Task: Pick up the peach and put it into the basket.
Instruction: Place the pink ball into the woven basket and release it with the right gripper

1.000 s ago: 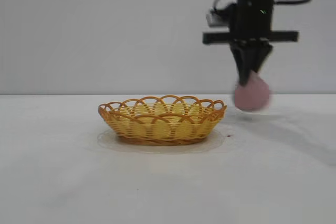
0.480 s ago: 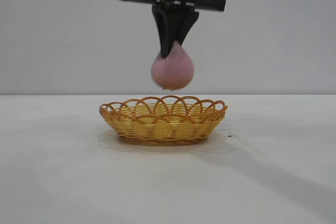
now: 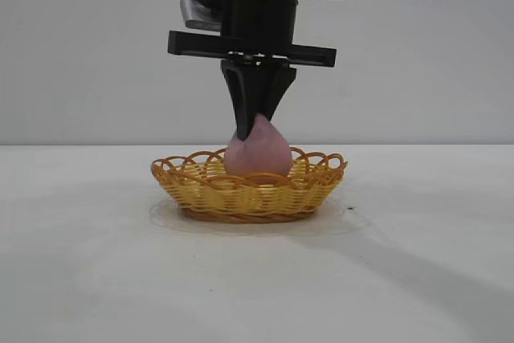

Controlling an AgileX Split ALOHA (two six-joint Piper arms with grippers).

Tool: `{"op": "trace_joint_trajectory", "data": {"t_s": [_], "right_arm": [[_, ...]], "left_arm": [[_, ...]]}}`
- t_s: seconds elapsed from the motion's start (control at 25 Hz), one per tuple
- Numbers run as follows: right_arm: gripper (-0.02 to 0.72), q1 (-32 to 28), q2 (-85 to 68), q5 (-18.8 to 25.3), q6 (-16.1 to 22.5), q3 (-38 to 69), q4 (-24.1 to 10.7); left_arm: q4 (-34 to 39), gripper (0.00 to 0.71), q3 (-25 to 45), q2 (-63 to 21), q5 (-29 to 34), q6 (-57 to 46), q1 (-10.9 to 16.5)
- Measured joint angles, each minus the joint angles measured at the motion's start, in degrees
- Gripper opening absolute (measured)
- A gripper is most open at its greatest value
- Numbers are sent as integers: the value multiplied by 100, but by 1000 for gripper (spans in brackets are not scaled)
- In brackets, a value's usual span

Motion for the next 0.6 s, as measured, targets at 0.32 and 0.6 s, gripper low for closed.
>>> {"op": "trace_joint_trajectory", "data": {"t_s": [0.32, 0.6], "right_arm": [[463, 0, -12, 96, 0, 0, 3], [456, -192, -396, 101, 176, 0, -581]], "left_arm": [[0, 285, 0, 0, 0, 0, 0], [0, 285, 0, 0, 0, 0, 0]]}}
